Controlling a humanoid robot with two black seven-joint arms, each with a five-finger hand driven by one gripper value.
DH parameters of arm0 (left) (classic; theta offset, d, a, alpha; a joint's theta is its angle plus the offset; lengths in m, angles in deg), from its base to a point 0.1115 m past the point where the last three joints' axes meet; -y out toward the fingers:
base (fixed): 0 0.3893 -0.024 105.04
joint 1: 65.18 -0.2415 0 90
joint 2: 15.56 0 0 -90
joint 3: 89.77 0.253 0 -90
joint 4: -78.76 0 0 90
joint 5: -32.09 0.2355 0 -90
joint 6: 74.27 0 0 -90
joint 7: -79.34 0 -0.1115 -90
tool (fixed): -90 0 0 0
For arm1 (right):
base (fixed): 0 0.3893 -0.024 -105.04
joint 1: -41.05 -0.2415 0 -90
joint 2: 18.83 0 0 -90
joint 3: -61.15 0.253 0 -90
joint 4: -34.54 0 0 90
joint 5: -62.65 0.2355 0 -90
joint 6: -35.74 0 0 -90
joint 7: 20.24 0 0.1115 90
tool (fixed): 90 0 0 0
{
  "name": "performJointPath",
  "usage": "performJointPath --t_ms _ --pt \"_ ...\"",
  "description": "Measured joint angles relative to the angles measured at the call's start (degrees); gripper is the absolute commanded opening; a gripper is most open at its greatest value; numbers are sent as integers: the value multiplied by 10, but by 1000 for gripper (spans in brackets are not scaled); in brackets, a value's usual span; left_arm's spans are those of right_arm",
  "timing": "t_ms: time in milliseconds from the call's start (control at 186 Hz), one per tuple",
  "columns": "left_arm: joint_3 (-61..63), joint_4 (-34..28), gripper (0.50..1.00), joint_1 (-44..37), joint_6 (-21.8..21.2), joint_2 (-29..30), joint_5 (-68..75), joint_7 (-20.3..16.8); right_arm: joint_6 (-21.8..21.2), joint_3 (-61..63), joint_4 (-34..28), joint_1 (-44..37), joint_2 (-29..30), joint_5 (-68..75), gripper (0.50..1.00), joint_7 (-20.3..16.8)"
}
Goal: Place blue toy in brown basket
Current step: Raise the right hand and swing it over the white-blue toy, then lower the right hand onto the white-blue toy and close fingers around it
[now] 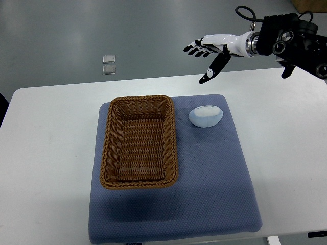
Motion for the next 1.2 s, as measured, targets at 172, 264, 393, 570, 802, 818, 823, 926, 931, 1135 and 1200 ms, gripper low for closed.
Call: performJointPath --t_ms 172,264,393,570,802,818,823,926,931,1135,1200 --pt "0 -1 1000 0 0 0 0 0 -17 -12 -30 -9 -3 -4 930 -39" --pt "-1 -1 1000 0 0 0 0 0 -11 -33 -32 -3 -3 -8 930 -40" --pt "-1 -2 1000 0 0 0 -1 0 13 -45 -32 20 -3 -11 928 -38" --pt "-1 -2 1000 0 0 0 -1 1 30 -46 -30 50 2 -31 926 -26" --pt "-1 -2 1000 0 0 0 -1 1 50 -46 -29 81 9 -67 926 -18" --pt "-1 -2 1000 0 0 0 -1 1 52 -46 -28 83 10 -69 926 -17" --pt "-1 -2 1000 0 0 0 -1 1 52 -46 -28 83 10 -69 928 -17" --pt "-2 -2 1000 0 0 0 -1 1 61 -46 -26 96 15 -80 926 -13" --pt "-2 -2 1000 0 0 0 -1 1 61 -46 -26 96 15 -81 926 -12" --pt "-1 -2 1000 0 0 0 -1 1 78 -46 -24 116 26 -92 926 -8" --pt "-1 -2 1000 -1 0 0 -1 1 81 -46 -21 121 29 -97 926 -5"
